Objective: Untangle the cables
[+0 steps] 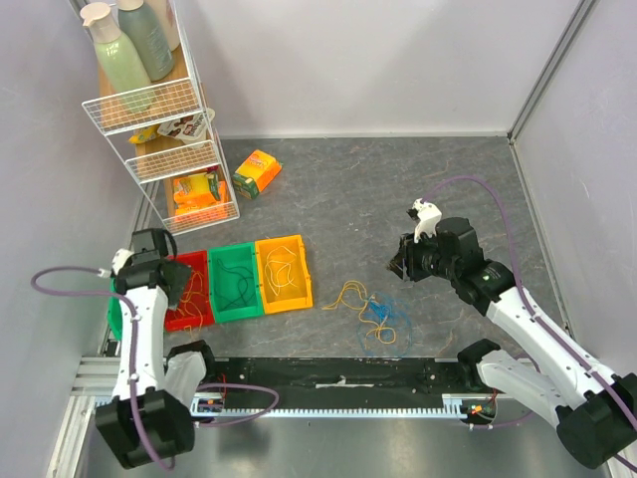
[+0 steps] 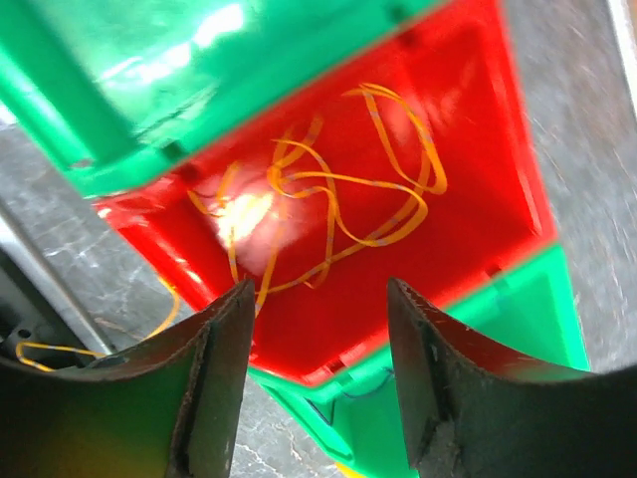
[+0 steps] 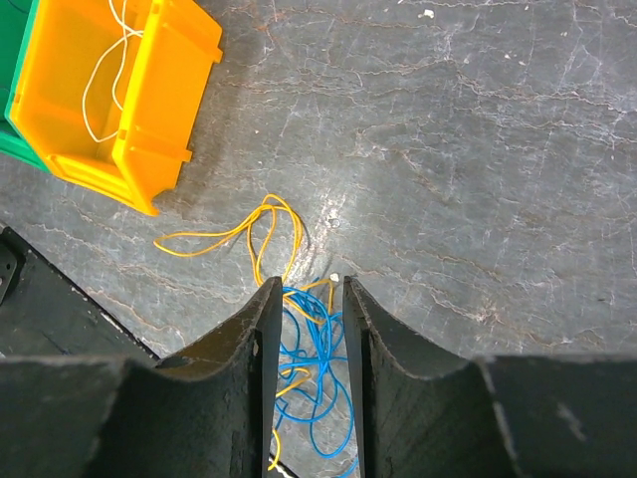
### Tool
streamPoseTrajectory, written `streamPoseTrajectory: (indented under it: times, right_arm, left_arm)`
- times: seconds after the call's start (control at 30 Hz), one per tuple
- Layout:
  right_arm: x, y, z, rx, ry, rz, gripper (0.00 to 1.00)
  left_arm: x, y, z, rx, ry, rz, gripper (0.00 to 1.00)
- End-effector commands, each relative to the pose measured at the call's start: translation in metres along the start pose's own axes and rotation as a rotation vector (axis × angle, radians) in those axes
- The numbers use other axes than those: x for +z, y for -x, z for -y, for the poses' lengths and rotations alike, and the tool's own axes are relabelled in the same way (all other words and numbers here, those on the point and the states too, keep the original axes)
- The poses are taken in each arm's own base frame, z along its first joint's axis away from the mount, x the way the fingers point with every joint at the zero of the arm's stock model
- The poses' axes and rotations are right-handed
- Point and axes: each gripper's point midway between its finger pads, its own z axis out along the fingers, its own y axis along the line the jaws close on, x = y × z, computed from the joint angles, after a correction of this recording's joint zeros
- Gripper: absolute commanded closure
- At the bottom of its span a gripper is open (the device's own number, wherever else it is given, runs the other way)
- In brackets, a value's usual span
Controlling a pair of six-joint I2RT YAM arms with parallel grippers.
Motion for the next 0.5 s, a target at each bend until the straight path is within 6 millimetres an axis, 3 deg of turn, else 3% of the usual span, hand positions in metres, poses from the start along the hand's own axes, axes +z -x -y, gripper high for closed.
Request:
streamPoseTrajectory:
  times: [0.0,0.07,0.17,0.33,0.4,0.47]
  right_arm:
    - [-0.006,0.019,-0.010,-0.031,0.041,0.058,0.62]
    - [-0.006,0.021,-0.011,-0.035,0.046,0.066,0.62]
    - [-0.007,0.020,-0.015,-0.037,0.066,0.072,0.61]
    - [-0.012,0.024,-0.022,-0.050,0.106,0.104,0.61]
    - [-0.014,0.025,-0.024,-0.053,0.113,0.114,0.61]
    - [-0.016,0.026,-0.026,-0.056,0.121,0.126,0.61]
  left_arm:
    - [0.012,-0.001,-0.020,-0.137,0.052,-0.057,0.40]
    - [0.016,-0.003,-0.022,-0.147,0.065,-0.074,0.39]
    - [0.025,-0.007,-0.026,-0.138,0.105,-0.092,0.30]
    - [0.044,-0.017,-0.030,-0.093,0.141,-0.138,0.30]
    - [0.050,-0.017,-0.038,-0.083,0.189,-0.133,0.33]
    - [0.051,-0.015,-0.040,-0.077,0.202,-0.124,0.44]
